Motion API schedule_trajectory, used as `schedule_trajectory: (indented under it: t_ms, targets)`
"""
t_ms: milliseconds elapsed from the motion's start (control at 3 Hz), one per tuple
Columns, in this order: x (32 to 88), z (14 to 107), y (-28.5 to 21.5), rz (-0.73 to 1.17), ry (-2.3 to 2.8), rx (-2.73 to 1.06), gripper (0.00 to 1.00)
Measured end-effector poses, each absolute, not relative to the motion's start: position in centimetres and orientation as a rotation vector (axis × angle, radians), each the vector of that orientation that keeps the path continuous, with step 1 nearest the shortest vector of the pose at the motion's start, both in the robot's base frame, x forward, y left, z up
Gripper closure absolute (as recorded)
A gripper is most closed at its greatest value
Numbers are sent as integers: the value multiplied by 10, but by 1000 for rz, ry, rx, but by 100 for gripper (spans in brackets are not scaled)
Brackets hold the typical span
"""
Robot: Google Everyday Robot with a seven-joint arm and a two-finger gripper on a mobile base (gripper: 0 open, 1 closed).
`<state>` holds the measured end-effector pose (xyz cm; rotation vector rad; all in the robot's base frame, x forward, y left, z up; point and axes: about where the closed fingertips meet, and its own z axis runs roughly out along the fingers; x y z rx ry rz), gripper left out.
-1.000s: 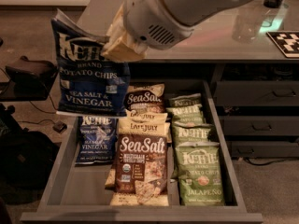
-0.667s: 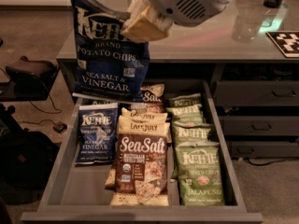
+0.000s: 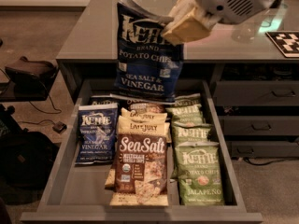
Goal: Pick blue chip bag from top drawer and place on counter
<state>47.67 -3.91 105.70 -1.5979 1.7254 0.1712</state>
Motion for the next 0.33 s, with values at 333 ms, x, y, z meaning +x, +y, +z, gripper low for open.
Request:
schedule_trajectory:
  t_ms: [333]
  targets:
    - [479, 1052, -40, 181, 1730, -1603, 100]
